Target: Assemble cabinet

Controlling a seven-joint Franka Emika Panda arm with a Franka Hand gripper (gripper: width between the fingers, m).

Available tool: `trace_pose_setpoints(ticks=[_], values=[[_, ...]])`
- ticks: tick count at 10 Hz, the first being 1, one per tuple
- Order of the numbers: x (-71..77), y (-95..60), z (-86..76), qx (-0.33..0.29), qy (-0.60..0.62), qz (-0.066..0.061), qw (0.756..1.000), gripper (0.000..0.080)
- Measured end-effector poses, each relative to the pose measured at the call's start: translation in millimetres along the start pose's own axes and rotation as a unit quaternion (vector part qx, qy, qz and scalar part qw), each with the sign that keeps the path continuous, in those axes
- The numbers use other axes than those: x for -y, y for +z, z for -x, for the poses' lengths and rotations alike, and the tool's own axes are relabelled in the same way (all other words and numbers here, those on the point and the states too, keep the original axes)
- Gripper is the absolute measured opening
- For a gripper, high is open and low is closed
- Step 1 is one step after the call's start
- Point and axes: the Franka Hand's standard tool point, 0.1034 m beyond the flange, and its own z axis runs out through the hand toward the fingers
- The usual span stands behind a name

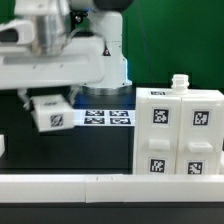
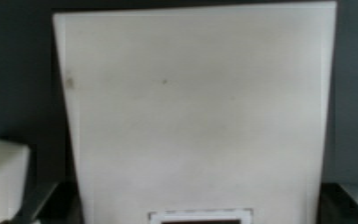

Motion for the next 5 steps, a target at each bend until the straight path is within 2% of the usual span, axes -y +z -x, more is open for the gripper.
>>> trace_pose_setpoints(ticks=[1, 3, 5], values=[[4.6, -10.5, -8.3, -0.009, -0.005, 0.003, 1.0, 0.0555], [0.1, -1.0, -1.0, -0.002, -0.002, 0.004, 1.0, 0.0557], [1.8, -2.4, -2.5, -0.003, -0.001, 0.004, 1.0, 0.0557]])
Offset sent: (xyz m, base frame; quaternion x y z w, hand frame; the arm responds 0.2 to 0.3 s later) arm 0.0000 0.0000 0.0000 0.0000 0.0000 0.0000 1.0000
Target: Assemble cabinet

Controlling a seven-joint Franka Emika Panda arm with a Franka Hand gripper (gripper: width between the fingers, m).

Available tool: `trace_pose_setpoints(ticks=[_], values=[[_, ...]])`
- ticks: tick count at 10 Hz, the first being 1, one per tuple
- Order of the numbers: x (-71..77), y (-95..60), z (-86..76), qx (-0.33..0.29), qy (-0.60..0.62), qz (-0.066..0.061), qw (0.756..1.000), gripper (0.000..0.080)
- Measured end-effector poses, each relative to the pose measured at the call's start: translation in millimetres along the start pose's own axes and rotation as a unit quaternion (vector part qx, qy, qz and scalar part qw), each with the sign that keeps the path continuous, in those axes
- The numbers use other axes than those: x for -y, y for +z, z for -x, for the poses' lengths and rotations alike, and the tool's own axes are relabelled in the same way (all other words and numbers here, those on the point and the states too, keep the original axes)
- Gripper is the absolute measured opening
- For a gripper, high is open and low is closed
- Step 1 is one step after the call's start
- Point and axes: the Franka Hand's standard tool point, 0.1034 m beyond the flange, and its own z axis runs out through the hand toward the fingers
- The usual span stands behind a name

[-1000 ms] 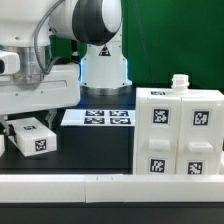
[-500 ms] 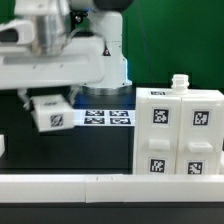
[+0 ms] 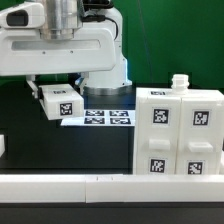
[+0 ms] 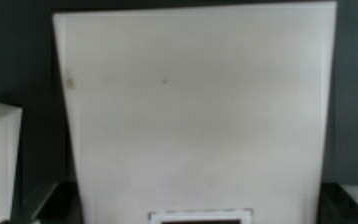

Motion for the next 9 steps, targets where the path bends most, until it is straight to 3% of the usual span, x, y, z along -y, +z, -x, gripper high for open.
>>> trace_pose_setpoints(ticks=[1, 3, 5, 6, 9], values=[[17.0, -13.1, -10.6, 0.01, 0.053, -0.007, 0.999, 0.0557], [60.4, -52.7, -47.0, 0.005, 0.102, -0.016, 0.995, 0.0557], [89.4, -73.6, -72.1, 0.017, 0.142, -0.002, 0.99, 0.0557], [87.9, -66.5, -69.7, 0.005, 0.139, -0.004, 0.99, 0.0557], [87.6, -65.0, -68.0, 0.009, 0.14, -0.004, 0.99, 0.0557]])
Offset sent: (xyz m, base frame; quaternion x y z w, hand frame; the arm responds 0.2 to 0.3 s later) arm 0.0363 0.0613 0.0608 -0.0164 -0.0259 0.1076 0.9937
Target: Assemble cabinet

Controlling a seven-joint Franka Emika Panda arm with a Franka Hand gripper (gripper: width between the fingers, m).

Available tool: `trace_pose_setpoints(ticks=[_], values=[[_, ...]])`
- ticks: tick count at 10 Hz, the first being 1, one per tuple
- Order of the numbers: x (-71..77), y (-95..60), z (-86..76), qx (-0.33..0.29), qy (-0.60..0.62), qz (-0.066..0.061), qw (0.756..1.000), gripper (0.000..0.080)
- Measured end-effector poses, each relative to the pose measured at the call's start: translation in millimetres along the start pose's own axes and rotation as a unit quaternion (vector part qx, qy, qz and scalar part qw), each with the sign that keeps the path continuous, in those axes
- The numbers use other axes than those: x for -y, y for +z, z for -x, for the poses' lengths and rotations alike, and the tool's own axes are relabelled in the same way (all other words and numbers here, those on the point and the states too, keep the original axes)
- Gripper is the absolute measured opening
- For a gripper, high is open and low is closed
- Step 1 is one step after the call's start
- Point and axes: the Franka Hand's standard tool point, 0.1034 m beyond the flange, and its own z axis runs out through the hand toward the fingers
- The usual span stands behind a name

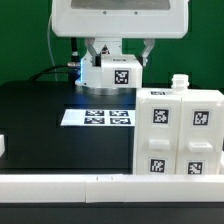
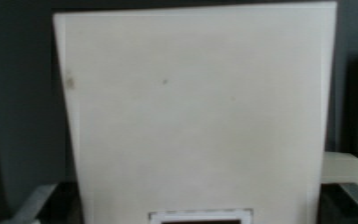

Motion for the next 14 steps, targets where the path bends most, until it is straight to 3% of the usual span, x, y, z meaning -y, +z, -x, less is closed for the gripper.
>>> trace_pose_setpoints(ticks=[1, 3, 5, 8, 9, 12, 14], values=[[3.2, -3.6, 0.1, 0.006, 0.017, -0.001, 1.0, 0.0557], [27.0, -40.5, -23.1, -0.003, 0.045, -0.007, 0.999, 0.0557], [49.5, -60.7, -42.9, -0.014, 0.093, -0.009, 0.996, 0.0557], [50.7, -60.2, -44.9, -0.014, 0.098, -0.01, 0.995, 0.0557], [51.5, -58.6, -45.9, -0.017, 0.097, -0.006, 0.995, 0.0557], [76.3, -39.7, -58.5, -0.021, 0.093, 0.007, 0.995, 0.0557], [77.9, -32.6, -62.5, -0.019, 0.091, 0.012, 0.996, 0.0557]])
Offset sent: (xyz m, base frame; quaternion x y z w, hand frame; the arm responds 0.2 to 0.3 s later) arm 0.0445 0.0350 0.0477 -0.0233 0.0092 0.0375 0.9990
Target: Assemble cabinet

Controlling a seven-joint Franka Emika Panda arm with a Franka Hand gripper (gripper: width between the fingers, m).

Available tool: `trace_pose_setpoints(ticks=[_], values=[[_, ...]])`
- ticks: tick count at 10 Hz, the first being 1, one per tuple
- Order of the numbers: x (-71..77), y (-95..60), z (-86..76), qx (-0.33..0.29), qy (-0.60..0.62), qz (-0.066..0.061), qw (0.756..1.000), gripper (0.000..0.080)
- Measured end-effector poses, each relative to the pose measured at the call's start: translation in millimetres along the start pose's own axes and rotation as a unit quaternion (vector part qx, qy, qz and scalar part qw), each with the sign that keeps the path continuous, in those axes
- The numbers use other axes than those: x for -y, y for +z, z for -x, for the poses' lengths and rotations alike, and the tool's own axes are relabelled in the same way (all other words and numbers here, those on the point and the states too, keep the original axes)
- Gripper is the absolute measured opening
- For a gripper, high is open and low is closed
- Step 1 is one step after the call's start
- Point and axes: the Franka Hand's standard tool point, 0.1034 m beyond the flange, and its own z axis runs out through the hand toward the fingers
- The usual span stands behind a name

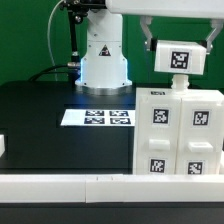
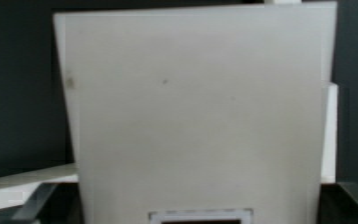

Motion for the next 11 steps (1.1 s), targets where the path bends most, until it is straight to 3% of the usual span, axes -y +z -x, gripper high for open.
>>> trace_pose_setpoints(ticks=[8, 11], values=[[10.8, 19.1, -2.8, -0.012, 0.0, 0.002, 1.0, 0.0557], [10.4, 20.1, -11.0, -0.039, 0.001, -0.004, 0.999, 0.0557]])
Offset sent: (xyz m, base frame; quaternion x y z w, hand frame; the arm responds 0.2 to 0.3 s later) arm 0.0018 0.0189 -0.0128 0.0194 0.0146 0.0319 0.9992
